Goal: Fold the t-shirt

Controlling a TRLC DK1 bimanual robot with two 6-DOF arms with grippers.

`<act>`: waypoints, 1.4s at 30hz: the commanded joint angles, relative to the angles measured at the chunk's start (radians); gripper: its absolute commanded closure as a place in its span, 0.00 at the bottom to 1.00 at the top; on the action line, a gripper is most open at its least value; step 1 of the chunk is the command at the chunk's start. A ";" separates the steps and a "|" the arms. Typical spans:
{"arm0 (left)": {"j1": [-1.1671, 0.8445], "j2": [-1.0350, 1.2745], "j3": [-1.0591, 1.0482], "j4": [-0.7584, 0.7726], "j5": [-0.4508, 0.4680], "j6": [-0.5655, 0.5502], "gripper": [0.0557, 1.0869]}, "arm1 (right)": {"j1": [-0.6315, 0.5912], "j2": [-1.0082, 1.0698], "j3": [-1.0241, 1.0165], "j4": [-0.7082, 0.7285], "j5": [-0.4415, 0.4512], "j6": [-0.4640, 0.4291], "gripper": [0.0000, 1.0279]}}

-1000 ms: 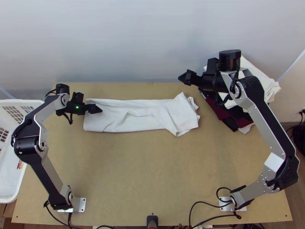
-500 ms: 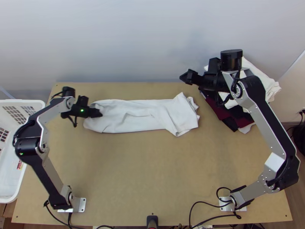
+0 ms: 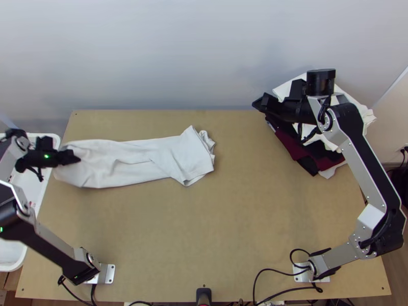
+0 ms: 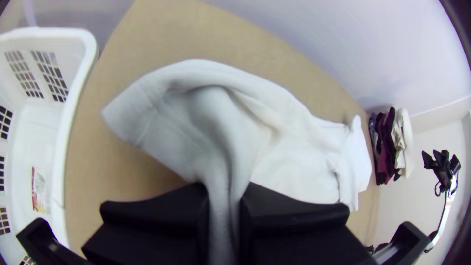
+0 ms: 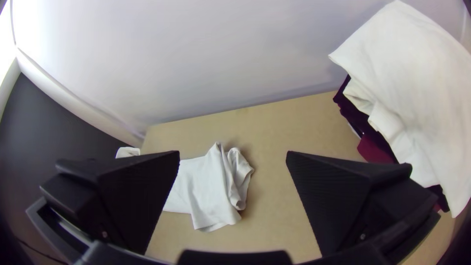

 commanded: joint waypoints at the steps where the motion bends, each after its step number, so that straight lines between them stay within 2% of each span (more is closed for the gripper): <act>1: -0.042 -0.134 0.043 -0.008 -0.016 -0.088 0.96 | -0.011 -0.033 -0.025 0.004 -0.012 -0.015 0.04; 6: -0.216 -0.213 0.098 -0.045 -0.139 -0.176 0.96 | -0.028 -0.042 -0.042 0.004 -0.012 -0.024 0.04; 15: -0.486 -0.149 0.222 -0.069 -0.246 -0.305 0.96 | -0.046 -0.065 -0.045 0.004 -0.012 -0.028 0.04; 20: -0.622 -0.065 0.293 -0.068 -0.272 -0.383 0.96 | -0.042 -0.073 -0.057 0.004 -0.012 -0.031 0.04; 30: -0.904 0.143 0.439 -0.066 -0.422 -0.473 0.96 | -0.025 -0.077 -0.060 0.004 -0.012 -0.030 0.04; 42: -1.055 0.391 0.687 -0.109 -0.504 -0.547 0.96 | -0.007 -0.093 -0.100 0.005 -0.012 -0.030 0.04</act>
